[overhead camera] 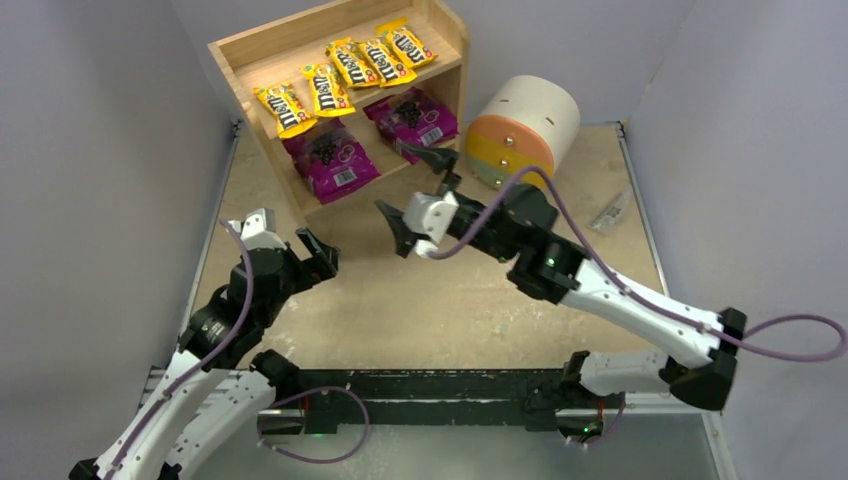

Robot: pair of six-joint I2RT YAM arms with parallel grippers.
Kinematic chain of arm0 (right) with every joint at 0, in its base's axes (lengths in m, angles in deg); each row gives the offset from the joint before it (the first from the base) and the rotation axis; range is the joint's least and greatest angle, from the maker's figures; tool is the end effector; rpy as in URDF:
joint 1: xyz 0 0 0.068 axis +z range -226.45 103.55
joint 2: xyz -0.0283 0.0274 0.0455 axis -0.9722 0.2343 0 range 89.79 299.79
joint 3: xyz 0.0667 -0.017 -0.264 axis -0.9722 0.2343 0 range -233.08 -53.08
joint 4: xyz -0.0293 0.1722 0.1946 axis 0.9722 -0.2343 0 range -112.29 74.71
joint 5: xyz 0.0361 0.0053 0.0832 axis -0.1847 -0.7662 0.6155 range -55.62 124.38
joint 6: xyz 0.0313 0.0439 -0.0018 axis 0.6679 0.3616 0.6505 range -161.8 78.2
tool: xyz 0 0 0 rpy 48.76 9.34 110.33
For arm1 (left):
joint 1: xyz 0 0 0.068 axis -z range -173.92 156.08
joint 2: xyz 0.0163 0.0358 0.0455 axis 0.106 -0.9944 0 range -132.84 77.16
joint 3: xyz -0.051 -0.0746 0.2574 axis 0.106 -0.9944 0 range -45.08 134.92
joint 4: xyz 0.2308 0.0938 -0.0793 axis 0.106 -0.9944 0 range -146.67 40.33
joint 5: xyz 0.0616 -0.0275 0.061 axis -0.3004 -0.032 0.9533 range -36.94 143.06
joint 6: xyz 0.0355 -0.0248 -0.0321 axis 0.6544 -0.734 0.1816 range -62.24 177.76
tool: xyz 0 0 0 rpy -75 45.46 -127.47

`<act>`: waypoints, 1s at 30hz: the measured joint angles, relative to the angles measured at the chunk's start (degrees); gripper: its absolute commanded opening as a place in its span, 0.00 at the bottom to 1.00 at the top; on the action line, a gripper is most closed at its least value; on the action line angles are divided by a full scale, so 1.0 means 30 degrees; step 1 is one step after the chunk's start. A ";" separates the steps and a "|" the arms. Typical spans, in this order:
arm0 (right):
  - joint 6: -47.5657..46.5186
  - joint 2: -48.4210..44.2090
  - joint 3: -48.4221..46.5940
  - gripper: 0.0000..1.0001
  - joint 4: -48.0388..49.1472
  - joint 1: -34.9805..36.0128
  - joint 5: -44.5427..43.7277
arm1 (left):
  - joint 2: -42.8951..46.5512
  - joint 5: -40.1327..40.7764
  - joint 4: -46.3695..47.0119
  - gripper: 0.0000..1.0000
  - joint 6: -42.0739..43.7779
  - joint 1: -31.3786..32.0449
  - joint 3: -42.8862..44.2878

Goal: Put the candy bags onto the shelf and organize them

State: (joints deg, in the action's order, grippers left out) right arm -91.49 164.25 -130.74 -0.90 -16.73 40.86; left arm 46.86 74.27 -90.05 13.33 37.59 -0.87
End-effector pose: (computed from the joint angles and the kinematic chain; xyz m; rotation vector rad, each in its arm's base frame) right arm 0.1451 0.2566 0.4745 -1.0890 0.6509 0.2224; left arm 0.1018 -0.0472 0.3161 -0.4595 1.9783 -0.4706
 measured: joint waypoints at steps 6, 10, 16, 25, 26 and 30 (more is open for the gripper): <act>0.8502 -0.4590 0.6186 0.99 0.2033 -0.0044 -0.5610 | -0.0641 -0.0248 0.0663 1.00 0.0007 0.0000 -0.0488; 1.4294 -0.4532 0.8510 0.99 0.0918 -0.0911 -1.0003 | -0.1319 -0.0270 0.1049 1.00 0.0007 0.0000 -0.0583; 2.3023 -0.3621 1.1380 0.99 -0.3060 -0.6798 -1.0936 | -0.2004 -0.0058 0.1151 1.00 -0.0051 0.0000 -0.0765; 2.6585 -0.5282 1.3544 0.99 -0.3679 -0.7766 -1.2473 | -0.2033 0.0838 0.0984 1.00 -0.0903 0.0000 -0.1515; 2.6622 -0.5486 1.3544 0.99 -0.3599 -0.7796 -1.2517 | -0.2033 0.0962 0.0954 1.00 -0.0998 0.0000 -0.1588; 2.6636 -0.6011 1.3610 0.99 -0.3126 -0.7796 -1.2786 | -0.2040 0.1253 0.0911 1.00 -0.1137 0.0000 -0.1588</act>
State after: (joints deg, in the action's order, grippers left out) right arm -11.58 146.22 -89.92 -10.28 -40.11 2.50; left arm 40.74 78.03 -87.32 9.92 37.59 -5.64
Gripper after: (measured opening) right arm 0.987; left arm 0.996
